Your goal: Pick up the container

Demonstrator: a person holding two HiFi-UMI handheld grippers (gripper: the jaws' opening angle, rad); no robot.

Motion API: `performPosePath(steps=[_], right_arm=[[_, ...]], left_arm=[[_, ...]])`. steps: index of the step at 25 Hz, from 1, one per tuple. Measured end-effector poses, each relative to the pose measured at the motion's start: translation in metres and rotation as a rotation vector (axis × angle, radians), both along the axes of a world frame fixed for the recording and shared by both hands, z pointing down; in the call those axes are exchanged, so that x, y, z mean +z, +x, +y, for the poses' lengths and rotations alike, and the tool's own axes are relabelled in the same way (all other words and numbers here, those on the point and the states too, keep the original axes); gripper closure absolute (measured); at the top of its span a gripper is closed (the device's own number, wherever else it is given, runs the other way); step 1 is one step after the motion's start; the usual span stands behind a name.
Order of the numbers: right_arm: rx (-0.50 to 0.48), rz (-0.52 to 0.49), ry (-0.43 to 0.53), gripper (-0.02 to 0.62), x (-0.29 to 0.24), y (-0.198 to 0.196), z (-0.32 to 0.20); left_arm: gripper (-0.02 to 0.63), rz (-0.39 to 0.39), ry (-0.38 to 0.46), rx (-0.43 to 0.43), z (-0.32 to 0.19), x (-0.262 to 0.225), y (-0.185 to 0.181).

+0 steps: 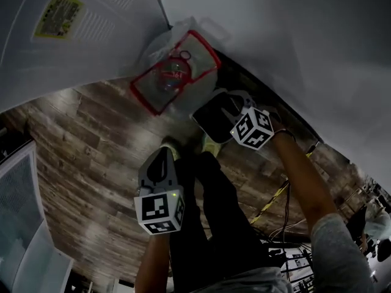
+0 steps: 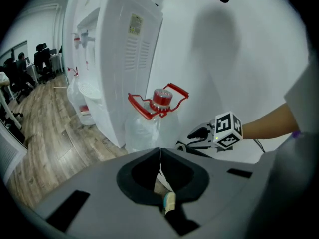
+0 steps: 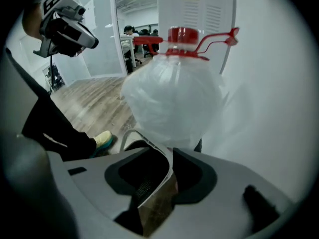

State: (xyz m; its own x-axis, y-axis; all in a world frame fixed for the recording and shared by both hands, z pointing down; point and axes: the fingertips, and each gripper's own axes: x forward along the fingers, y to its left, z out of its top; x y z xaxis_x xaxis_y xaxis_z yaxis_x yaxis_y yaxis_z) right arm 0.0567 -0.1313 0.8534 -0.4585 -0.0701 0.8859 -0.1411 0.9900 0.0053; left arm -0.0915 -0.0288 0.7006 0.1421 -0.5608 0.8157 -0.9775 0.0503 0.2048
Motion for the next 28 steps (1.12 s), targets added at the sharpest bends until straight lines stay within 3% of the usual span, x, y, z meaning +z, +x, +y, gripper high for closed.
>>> performPosePath(steps=[5, 9, 13, 20, 24, 28], right_arm=[[-0.158, 0.116, 0.02, 0.437, 0.056, -0.009, -0.008], [-0.288, 0.206, -0.025, 0.434, 0.082, -0.012, -0.004], [-0.358, 0.249, -0.062, 0.436, 0.079, -0.011, 0.001], [-0.605, 0.378, -0.114, 0.443, 0.061, 0.026, 0.054], [-0.669, 0.46, -0.074, 0.457, 0.087, 0.04, 0.087], [-0.754, 0.504, -0.009, 0.519, 0.096, 0.046, 0.097]], left_arm=[[0.588, -0.013, -0.001, 0.0, -0.002, 0.035, -0.006], [0.588, -0.008, -0.017, -0.009, 0.0, 0.047, -0.013], [0.588, 0.0, -0.034, -0.008, 0.001, 0.044, -0.012], [0.588, 0.036, -0.067, 0.015, 0.013, 0.027, 0.003], [0.588, 0.039, -0.089, 0.03, 0.018, 0.027, 0.004], [0.588, 0.033, -0.084, 0.032, 0.019, 0.026, -0.004]])
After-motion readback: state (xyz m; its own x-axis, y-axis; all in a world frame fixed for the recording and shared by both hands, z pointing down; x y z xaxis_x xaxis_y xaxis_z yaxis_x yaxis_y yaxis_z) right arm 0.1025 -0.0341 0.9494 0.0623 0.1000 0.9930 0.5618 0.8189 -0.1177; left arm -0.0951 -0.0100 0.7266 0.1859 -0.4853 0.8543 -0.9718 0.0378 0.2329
